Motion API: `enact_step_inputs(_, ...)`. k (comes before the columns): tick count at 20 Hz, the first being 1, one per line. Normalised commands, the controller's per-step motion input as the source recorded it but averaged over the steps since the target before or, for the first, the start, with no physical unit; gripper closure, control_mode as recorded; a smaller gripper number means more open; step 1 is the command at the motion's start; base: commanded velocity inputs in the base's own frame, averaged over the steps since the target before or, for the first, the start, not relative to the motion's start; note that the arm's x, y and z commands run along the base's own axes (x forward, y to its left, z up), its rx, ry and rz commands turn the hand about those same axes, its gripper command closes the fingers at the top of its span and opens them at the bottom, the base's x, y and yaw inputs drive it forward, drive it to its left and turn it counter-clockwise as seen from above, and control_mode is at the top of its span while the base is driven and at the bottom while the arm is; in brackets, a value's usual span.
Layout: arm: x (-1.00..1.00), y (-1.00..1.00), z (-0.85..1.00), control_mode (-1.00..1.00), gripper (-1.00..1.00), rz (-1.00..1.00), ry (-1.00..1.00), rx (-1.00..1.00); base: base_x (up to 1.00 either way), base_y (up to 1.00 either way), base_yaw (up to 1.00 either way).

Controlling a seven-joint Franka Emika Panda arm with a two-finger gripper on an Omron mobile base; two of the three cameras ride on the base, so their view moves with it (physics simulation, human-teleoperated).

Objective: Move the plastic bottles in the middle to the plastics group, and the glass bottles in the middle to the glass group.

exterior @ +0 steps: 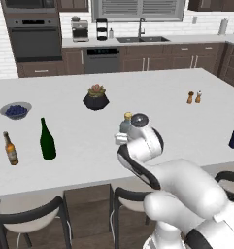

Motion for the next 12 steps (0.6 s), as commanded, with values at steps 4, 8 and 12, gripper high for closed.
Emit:
enact_step_inputs(4,-0.60,-0.75,0.45,-1.00,1.00,-0.04,0.00,0.01,0.00,0.00,0.00)
enact_step_inputs(8,-0.35,-0.95,0.59,-1.00,1.00,-0.06,0.06,0.02,0.00,0.00,0.00)
enact_step_inputs(12,-0.08,-1.00,0.63,-1.00,1.00,-0.07,0.18,0.03,0.00,0.00,0.00)
